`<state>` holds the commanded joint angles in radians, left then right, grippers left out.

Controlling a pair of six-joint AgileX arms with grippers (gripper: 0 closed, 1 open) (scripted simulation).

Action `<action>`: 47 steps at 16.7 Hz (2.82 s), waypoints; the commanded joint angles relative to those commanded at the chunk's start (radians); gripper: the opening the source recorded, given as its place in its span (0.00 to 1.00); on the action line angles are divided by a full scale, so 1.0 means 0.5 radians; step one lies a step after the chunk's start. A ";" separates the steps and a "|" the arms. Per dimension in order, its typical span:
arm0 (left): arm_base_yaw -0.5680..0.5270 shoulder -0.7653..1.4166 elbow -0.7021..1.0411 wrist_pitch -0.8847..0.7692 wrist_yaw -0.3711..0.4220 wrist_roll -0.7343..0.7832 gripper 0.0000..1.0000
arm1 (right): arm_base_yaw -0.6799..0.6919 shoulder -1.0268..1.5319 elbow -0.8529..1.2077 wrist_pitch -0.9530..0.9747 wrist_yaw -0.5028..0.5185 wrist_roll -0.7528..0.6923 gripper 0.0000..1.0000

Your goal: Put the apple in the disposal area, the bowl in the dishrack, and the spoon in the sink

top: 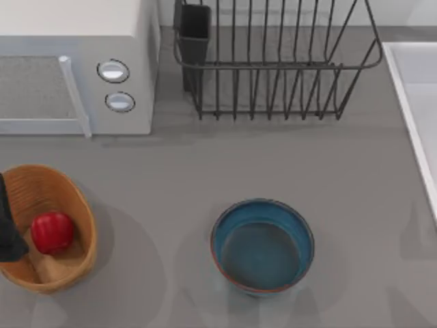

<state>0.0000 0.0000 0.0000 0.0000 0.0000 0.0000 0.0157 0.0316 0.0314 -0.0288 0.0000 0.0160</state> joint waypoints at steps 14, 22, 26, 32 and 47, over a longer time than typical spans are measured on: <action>0.000 0.000 0.000 0.000 0.000 0.000 1.00 | 0.841 2.311 1.859 -1.540 0.001 0.858 1.00; 0.000 0.000 0.000 0.000 0.000 0.000 1.00 | 1.248 3.448 2.755 -2.285 0.001 1.274 1.00; 0.000 0.000 0.000 0.000 0.000 0.000 1.00 | 1.301 3.572 2.870 -2.382 0.001 1.328 1.00; 0.000 0.000 0.000 0.000 0.000 0.000 1.00 | 1.293 3.575 2.835 -2.345 0.001 1.323 1.00; 0.000 0.000 0.000 0.000 0.000 0.000 1.00 | 1.307 3.797 2.337 -1.624 0.002 1.337 0.92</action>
<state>0.0000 0.0000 0.0000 0.0000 0.0000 0.0000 0.6690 1.9301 1.1998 -0.8407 0.0012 0.6847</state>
